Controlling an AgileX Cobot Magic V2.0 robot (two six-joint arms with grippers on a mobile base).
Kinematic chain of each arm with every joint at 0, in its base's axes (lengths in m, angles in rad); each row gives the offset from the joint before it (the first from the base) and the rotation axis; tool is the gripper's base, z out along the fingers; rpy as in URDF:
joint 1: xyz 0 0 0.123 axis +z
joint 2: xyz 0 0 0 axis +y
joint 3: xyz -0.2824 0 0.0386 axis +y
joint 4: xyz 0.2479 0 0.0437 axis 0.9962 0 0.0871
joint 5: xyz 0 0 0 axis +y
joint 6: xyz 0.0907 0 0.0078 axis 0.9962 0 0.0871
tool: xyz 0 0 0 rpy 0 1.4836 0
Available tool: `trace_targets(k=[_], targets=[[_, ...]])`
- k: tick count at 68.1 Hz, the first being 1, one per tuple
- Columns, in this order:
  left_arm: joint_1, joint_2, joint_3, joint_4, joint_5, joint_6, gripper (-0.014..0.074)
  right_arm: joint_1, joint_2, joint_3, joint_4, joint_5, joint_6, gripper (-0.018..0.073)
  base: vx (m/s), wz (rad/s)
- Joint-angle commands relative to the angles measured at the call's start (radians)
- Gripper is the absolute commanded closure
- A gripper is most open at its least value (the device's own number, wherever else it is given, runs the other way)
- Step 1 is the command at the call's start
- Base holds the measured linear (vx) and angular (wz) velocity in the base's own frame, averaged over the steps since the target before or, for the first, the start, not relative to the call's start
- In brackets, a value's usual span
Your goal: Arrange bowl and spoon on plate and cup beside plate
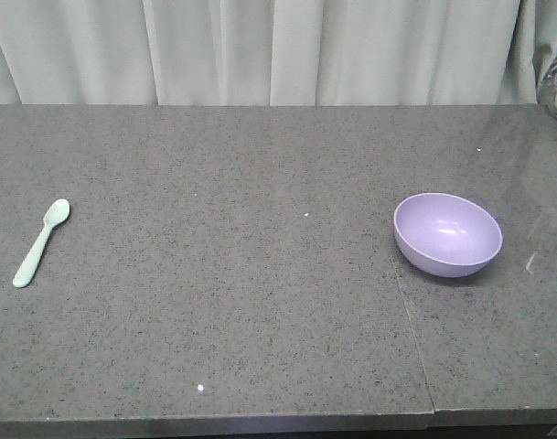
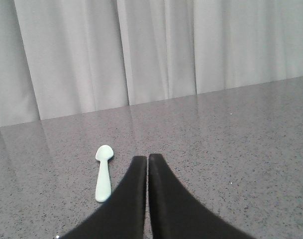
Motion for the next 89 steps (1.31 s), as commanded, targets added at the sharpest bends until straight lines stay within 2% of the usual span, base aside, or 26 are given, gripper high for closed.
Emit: trace_targets(k=[1,28,34,39,51,56,71,76,81,86,89], targets=[[-0.008,0.020,0.030,-0.002,-0.073,-0.009,0.0602,-0.002,-0.012,0.016,-0.004,-0.075,-0.007,0.0564,0.00,0.00],[-0.008,0.020,0.030,-0.002,-0.083,-0.009,0.0602,-0.002,-0.012,0.016,-0.001,-0.097,-0.007,0.0564,0.00,0.00],[-0.008,0.020,0.030,-0.005,-0.134,-0.022,0.0602,-0.002,-0.012,0.016,0.085,-0.195,0.059,0.0564,0.00,0.00],[-0.008,0.020,0.030,-0.031,-0.197,-0.063,0.0602,-0.002,-0.012,0.016,0.183,-0.260,0.096,0.0564,0.00,0.00],[-0.008,0.020,0.030,-0.116,-0.359,-0.269,0.0602,-0.002,-0.012,0.016,0.330,-0.276,0.099,0.0564,0.00,0.00],[-0.008,0.020,0.029,-0.127,-0.423,-0.354,0.0602,-0.002,-0.012,0.016,0.349,-0.253,0.099,0.0564,0.00,0.00],[-0.008,0.020,0.016,-0.124,-0.491,-0.551,0.0602,-0.002,-0.012,-0.002,0.379,-0.144,0.102,0.0564,0.00,0.00],[-0.008,0.020,-0.018,-0.122,-0.464,-0.603,0.0602,-0.002,-0.011,-0.055,0.387,-0.093,0.093,0.0564,0.00,0.00],[-0.008,0.023,-0.091,-0.097,-0.370,-0.603,0.0602,-0.002,-0.004,-0.137,0.382,-0.040,0.023,0.0564,0.00,0.00],[-0.008,0.043,-0.208,-0.002,-0.247,-0.576,0.0602,-0.002,0.029,-0.245,0.389,-0.010,-0.058,0.0561,0.00,0.00],[-0.008,0.069,-0.288,0.079,-0.153,-0.573,0.0601,-0.002,0.071,-0.309,0.390,-0.009,-0.099,0.0554,0.00,0.00]])
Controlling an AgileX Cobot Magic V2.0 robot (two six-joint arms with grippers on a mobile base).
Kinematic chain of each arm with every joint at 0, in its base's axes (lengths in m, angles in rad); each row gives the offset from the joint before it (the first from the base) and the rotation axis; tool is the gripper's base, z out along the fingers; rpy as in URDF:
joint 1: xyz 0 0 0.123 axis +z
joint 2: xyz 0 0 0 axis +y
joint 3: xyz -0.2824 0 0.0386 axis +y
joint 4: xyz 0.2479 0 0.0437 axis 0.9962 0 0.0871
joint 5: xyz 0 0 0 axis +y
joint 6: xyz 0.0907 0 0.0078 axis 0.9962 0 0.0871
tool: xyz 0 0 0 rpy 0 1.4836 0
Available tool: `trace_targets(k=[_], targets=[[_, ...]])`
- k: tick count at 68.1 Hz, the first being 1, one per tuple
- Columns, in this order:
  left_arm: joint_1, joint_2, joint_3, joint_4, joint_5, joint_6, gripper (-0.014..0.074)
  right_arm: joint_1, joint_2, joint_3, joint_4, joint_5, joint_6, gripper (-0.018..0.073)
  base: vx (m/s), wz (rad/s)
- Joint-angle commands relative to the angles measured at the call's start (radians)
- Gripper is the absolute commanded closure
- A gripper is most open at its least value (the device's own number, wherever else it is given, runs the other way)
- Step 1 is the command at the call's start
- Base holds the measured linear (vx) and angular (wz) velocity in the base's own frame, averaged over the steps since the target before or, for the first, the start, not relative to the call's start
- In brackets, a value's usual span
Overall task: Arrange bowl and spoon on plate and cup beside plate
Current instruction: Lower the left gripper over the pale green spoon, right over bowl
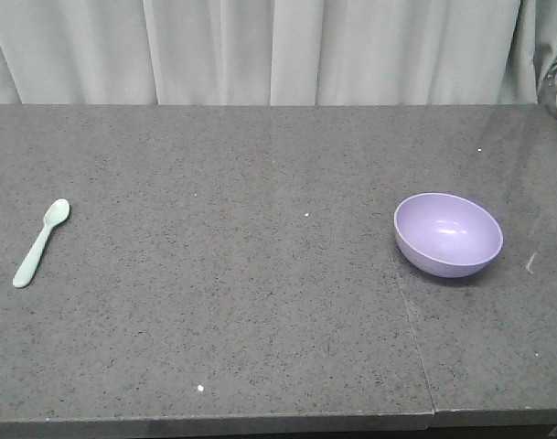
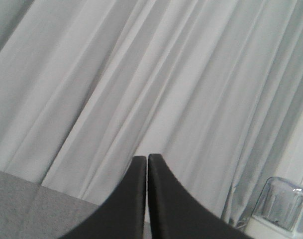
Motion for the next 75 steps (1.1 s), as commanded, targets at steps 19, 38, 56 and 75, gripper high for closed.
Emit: trace_targets(k=[19,38,56,75], targets=[[-0.008,0.370,-0.554,0.256,0.584,0.145,0.0480,-0.002,0.312,-0.390,0.027,-0.017,-0.236,0.0305,0.00,0.00],[-0.008,0.659,-0.788,0.249,0.681,0.272,0.0183,-0.002,0.356,-0.390,0.052,-0.074,-0.236,0.0014,0.00,0.00],[-0.008,1.067,-1.194,0.248,1.057,0.374,0.0165,-0.002,0.432,-0.473,0.051,0.155,-0.310,0.0016,0.00,0.00],[-0.008,1.451,-1.594,0.247,1.357,0.461,0.0165,-0.002,0.455,-0.496,0.049,0.220,-0.341,0.0016,0.00,0.00]])
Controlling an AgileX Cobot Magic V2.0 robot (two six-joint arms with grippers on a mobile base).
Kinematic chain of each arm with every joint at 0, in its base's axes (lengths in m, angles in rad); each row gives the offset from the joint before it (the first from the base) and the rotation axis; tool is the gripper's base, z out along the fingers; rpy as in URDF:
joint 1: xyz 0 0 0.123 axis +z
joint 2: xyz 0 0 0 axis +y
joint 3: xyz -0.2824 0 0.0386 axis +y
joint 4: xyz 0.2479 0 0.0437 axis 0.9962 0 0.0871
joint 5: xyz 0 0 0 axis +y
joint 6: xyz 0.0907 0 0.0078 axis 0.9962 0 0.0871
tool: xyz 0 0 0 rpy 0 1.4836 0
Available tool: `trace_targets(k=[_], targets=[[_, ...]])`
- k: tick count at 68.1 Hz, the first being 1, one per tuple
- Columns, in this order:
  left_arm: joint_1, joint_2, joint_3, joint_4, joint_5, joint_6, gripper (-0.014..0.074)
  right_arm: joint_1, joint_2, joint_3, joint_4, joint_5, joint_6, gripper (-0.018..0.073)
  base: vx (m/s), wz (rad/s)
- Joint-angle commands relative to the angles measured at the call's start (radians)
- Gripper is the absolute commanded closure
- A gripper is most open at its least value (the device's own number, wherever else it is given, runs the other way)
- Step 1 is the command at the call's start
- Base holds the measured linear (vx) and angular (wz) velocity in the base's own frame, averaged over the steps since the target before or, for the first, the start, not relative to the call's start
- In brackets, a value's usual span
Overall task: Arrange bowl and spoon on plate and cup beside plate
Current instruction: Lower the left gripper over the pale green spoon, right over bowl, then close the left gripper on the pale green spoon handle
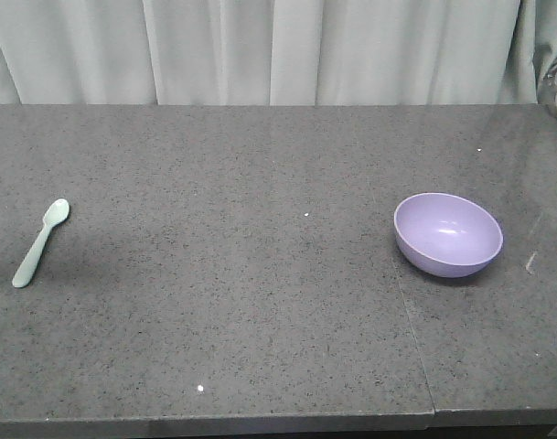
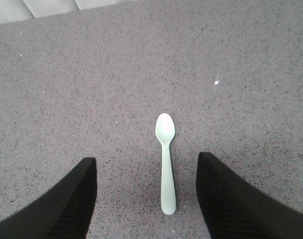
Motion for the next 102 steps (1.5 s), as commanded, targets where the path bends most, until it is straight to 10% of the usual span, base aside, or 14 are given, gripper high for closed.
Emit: trace_targets(k=[1,39,102], targets=[[-0.008,0.075,-0.117,0.007,0.053,0.029,0.0166,-0.002,0.013,-0.033,0.003,-0.041,-0.014,0.0016,0.00,0.00],[0.192,0.359,-0.193,-0.287,0.112,0.139,0.0166,-0.002,0.013,-0.033,0.002,0.002,-0.036,0.0016,0.00,0.00],[0.192,0.623,-0.192,-0.269,0.116,0.158,0.0166,-0.002,0.013,-0.033,0.002,0.004,-0.036,0.0016,0.00,0.00]])
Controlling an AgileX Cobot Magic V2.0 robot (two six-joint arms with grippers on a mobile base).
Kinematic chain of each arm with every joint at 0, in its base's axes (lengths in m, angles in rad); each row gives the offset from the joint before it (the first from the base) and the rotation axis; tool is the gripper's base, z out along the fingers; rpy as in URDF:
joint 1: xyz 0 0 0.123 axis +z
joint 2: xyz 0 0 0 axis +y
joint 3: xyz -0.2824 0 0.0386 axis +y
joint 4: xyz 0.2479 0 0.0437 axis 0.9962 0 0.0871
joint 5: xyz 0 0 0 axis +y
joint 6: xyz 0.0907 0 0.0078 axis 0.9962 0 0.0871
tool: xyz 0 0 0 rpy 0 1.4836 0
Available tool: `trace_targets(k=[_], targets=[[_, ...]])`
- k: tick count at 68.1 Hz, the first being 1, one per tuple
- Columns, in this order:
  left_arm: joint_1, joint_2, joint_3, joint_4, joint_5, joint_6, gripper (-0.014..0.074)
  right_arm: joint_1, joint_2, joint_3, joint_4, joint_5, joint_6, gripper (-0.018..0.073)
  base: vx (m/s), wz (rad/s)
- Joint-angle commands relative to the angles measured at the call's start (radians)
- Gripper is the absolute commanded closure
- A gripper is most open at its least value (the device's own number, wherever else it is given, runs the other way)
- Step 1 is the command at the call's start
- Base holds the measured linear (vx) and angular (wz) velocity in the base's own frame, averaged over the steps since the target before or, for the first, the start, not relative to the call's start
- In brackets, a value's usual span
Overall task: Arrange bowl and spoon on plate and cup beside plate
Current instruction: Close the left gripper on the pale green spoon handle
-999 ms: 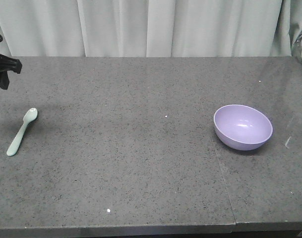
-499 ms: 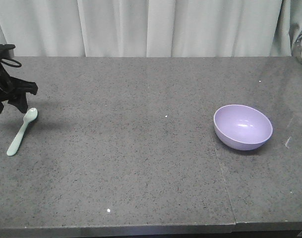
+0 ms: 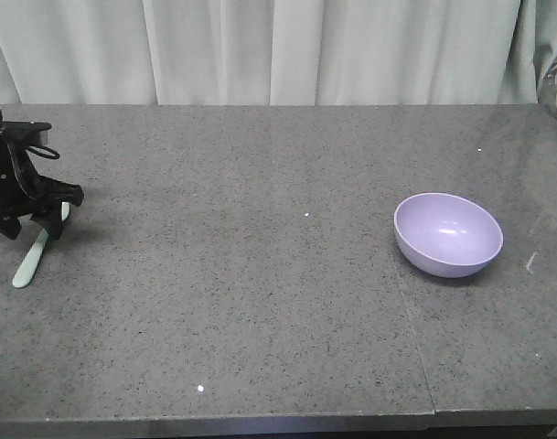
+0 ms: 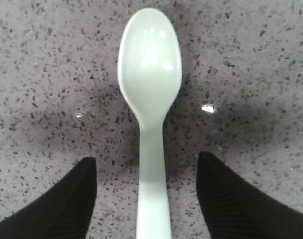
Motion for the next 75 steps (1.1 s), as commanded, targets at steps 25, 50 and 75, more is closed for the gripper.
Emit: trace_targets(k=[25,50,75], targets=[[0.002,0.013,-0.030,0.019,0.003,0.000,0.0167,-0.002,0.012,-0.033,0.007,-0.064,-0.010,0.0016,0.00,0.00],[-0.001,0.020,-0.030,0.017,0.004,0.031,0.0582,-0.002,0.012,-0.033,0.007,-0.072,-0.010,0.0016,0.00,0.00],[-0.001,-0.013,-0.030,-0.040,-0.011,0.054,0.0604,-0.002,0.012,-0.033,0.017,-0.072,-0.010,0.0016,0.00,0.00]])
